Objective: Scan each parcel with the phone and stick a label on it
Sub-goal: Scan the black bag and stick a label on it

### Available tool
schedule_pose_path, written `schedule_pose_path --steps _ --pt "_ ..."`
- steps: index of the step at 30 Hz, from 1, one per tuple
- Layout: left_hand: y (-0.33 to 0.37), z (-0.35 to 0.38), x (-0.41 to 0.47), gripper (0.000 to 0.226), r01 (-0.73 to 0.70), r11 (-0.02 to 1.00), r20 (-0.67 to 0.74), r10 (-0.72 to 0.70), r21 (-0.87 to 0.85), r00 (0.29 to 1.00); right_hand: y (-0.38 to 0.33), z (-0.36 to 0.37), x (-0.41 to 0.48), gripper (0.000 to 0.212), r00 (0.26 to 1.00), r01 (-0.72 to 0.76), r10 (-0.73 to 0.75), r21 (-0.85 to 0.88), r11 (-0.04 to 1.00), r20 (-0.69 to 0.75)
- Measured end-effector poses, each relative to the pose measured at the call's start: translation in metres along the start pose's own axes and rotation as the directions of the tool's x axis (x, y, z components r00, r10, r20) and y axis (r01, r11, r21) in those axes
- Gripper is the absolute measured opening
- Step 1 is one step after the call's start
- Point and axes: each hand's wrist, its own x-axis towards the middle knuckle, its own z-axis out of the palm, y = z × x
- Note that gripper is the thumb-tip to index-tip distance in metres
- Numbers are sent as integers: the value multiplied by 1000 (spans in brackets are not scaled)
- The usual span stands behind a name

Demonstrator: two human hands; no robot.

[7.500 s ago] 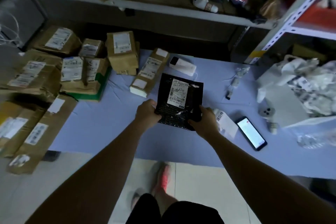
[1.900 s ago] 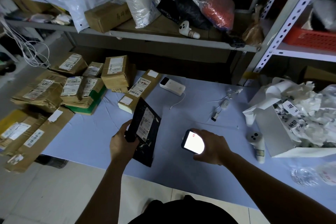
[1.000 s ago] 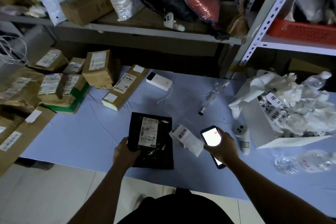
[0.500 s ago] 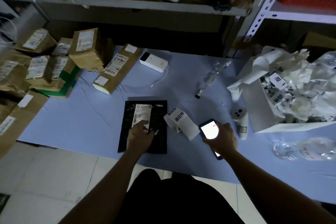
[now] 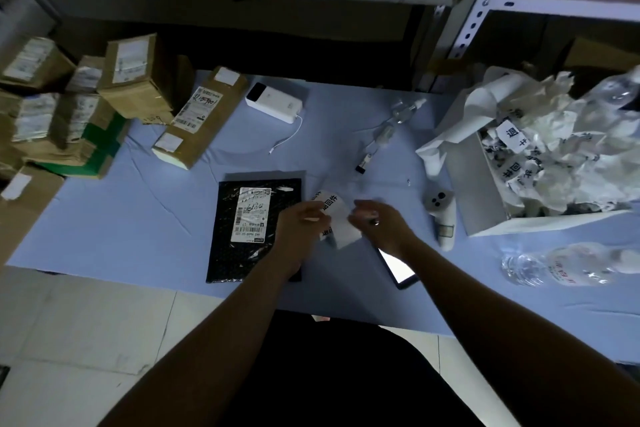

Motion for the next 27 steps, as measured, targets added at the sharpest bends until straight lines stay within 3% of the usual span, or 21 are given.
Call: schedule_pose_path --steps 4,9,11,13,17,22,27 --pt "6 -10 0 31 -32 998 -59 28 -56 998 -14 25 -12 21 999 -25 28 117 993 -22" --pt "9 -29 0 27 -13 992 -81 3 -124 997 -29 48 -28 20 997 -42 57 263 964 -51" --pt "7 -32 -4 32 -27 999 -27 26 -25 999 -36 55 -34 23 997 -23 45 298 954 -68" --pt "3 -37 -8 37 -128 986 78 120 110 990 -42 64 -41 22 996 -39 63 352 935 -57" --pt "-3 -49 -12 37 -357 786 208 290 505 934 -49 77 -48 13 998 -49 65 383 923 -28" --pt "-13 -63 -17 38 -401 730 246 317 553 916 -56 88 -57 38 995 -95 97 433 896 19" --pt "-15 -77 -12 20 -515 643 256 457 566 852 -57 95 -63 61 985 -172 155 426 888 75"
